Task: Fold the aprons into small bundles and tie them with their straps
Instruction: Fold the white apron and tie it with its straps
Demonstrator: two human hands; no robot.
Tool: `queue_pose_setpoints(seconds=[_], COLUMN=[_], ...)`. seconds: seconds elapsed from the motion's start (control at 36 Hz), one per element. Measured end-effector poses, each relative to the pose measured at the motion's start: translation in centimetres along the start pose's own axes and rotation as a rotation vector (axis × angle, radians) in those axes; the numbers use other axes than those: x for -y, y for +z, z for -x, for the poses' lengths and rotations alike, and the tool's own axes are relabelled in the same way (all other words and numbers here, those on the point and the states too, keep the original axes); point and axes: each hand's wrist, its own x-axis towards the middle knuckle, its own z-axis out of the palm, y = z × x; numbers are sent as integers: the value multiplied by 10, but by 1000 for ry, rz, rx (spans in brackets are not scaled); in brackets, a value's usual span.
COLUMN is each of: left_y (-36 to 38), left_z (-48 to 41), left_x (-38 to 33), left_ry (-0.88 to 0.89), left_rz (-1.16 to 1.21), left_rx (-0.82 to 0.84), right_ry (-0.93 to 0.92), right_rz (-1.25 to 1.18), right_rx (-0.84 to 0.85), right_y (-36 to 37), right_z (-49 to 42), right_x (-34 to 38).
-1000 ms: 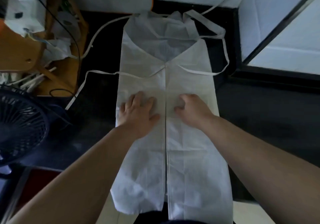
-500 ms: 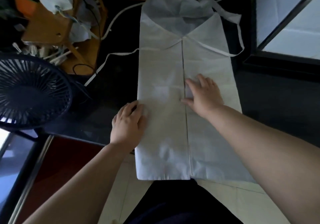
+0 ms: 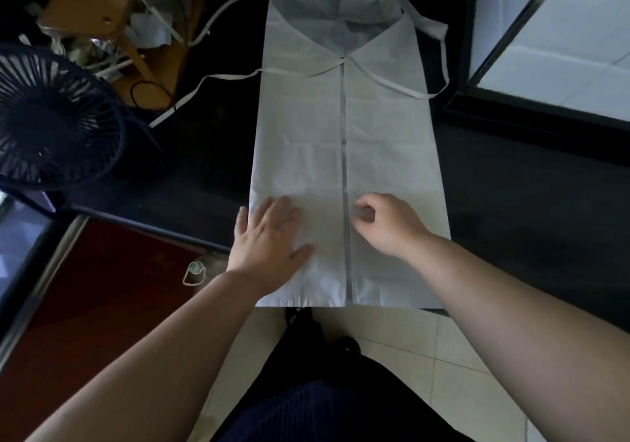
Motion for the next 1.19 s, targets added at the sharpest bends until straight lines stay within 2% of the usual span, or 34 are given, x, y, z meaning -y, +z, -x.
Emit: queue_pose_setpoints(seconds=[0.11,0.17,0.25,0.36,0.47,0.58,0.67,0.75,0.89,1.0,1.08,1.19], left_y=[15,28,43,50,53,50,50,53,51,39,21,-6], left_z=[15,20,26,36,44,45,39,36,46,48,37,2], left_x=[-11,-10,-13,-23,-29,-32,-37,-39,-34,-37,-37,-25], left_ry=[287,358,348,288,328,341,414,472,390,252,183,58], left_rz=[10,-120,-255,-158,-62,142,124,81,60,186,250,209], left_rx=[6,13,-71,-268,-340,-399,-433,-364,-145,-132,-178,-166], right_ry=[-74,-126,-198,-263,-325,-352,-368,-398,-375,-257,-153,-109], right_rz=[138,241,336,427,556,468,402,363,372,203,23,59], right_rx=[31,87,134,121,90,28,35,47,99,109,-1,-138], right_y=[-1,0,10,24,32,35,32,31,35,26,12,-12], right_z=[17,29,47,61,70,72,71,74,83,80,64,29], right_x=[-10,-18,-28,-35,-38,-38,-36,-37,-43,-35,-30,-23])
